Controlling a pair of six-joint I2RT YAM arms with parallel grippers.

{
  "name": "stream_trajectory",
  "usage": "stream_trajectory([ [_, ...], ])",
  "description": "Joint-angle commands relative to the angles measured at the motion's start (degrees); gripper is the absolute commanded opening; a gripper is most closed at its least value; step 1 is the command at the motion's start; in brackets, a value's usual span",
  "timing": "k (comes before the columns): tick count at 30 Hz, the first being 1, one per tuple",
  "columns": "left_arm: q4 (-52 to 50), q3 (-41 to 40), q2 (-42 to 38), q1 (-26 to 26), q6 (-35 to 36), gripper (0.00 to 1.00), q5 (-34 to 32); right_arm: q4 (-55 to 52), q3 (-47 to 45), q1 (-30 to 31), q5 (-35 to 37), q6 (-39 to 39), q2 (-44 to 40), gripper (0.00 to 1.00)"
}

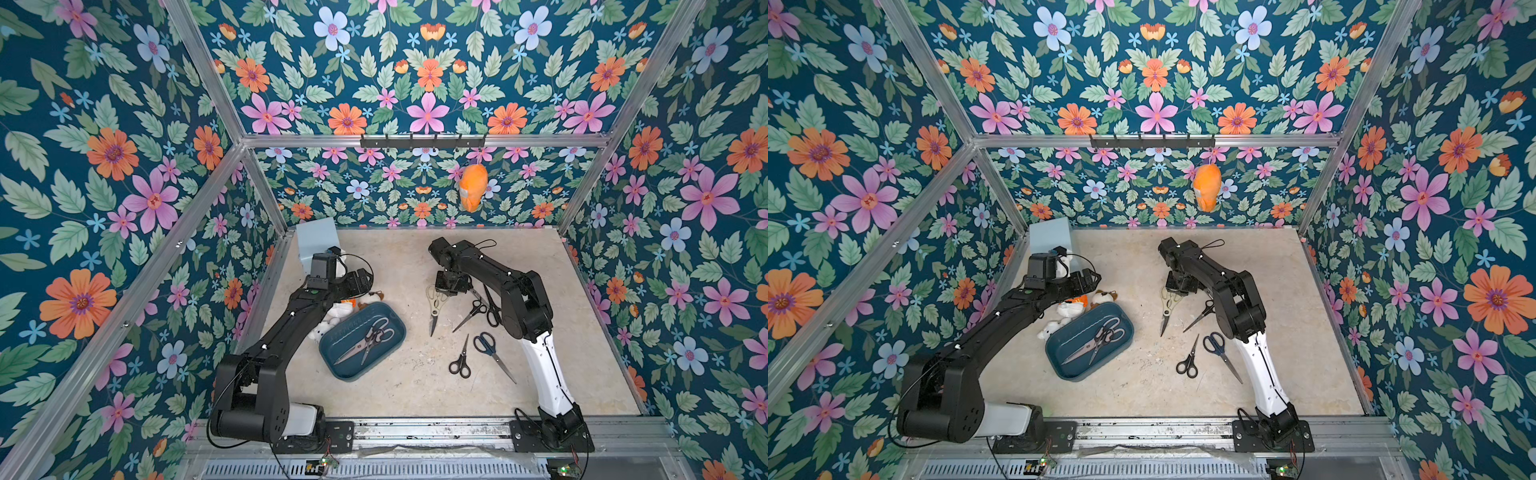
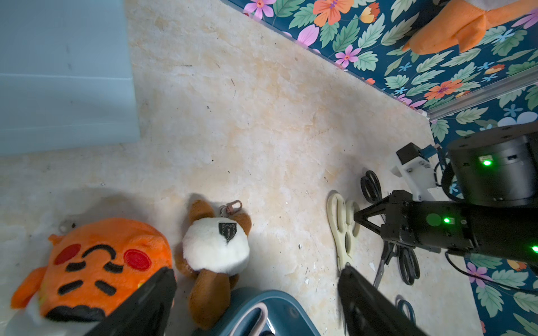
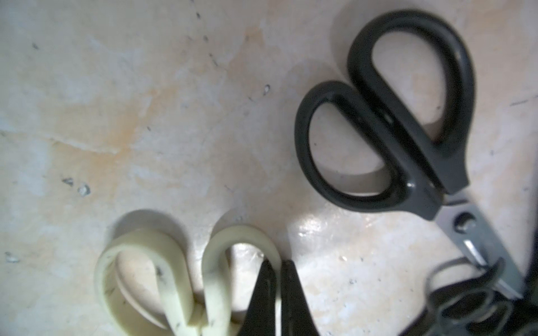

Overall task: Put the scissors into the storage box
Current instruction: Pick up the scissors from the center of the board.

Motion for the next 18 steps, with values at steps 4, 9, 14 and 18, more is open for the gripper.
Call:
stream_trajectory([
  [4,0.31,-0.9,0.11,0.11,0.34,0.93,-3.24,-1.31,0.01,-0.52,1.1,-0.04,-1.34,0.0],
  [9,1.8,-0.56,1.26,0.14,-0.21,0.93,-3.71,-3.44,2.51,-0.58,1.26,-0.03,-4.37,0.0],
  [14,3.03,1.18,3.03,0.22,0.19,0.93,-4.34,-4.95,4.32,-0.5,1.18,0.35,-7.36,0.0],
  [18,4.46,1.09,3.93,0.26,2.71,0.94,-6.73,-6.32,5.48,-0.42,-0.06,1.42,-9.6,0.0],
])
